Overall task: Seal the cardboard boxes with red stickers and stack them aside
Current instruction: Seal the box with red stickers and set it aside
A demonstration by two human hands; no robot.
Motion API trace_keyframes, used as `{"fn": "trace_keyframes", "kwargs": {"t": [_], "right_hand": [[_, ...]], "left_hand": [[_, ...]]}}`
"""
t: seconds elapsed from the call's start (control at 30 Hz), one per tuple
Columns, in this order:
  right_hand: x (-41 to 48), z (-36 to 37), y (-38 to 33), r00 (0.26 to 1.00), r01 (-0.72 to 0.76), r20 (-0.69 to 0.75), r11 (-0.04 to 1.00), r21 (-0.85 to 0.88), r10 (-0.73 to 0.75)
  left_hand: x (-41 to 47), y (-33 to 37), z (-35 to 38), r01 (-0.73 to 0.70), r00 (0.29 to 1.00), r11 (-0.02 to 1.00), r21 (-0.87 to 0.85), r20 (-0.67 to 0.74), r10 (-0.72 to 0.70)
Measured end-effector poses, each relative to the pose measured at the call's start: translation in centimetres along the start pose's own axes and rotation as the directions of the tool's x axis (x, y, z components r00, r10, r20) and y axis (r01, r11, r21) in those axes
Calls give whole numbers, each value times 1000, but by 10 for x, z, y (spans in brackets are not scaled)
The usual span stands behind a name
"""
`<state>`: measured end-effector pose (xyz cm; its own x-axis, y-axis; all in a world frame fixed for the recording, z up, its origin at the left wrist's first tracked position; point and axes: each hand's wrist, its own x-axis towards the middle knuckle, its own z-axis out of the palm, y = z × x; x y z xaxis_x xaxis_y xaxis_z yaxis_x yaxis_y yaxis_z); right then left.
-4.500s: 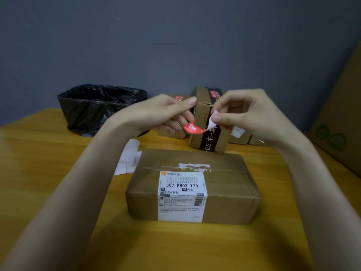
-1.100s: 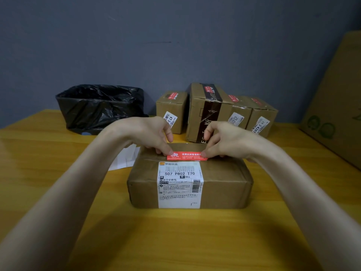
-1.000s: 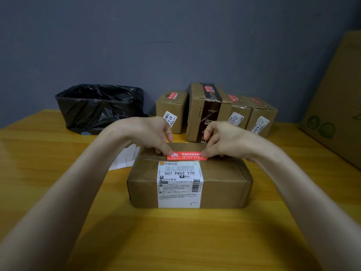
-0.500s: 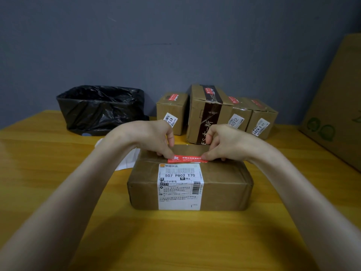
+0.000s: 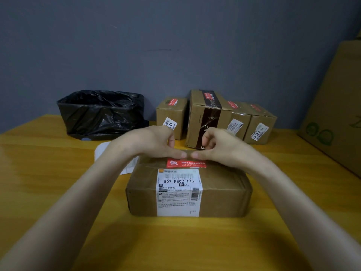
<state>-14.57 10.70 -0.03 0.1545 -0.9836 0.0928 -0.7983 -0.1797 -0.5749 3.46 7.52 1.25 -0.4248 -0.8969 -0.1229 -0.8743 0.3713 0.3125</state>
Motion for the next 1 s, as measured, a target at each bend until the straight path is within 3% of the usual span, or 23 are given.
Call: {"fn": "trace_keyframes", "kwargs": {"t": [0.23,0.63,0.8,1.0], "right_hand": [[1,9,2,999,8,53,991,-131,-2],[2,-13,14,983,-93,133,971,-219,125],[0,-8,6,993,-49,102,987,-155,66],[-1,4,1,987,20,157,980,-197,11]], "left_hand": [[5,-1,9,-42,998,991,124,48,36],[3,-17,-1,52,994,982,181,88,-69],[1,-10,-2,16,997,988,155,78,-28],[2,3,7,-14,993,968,252,117,-16]]}}
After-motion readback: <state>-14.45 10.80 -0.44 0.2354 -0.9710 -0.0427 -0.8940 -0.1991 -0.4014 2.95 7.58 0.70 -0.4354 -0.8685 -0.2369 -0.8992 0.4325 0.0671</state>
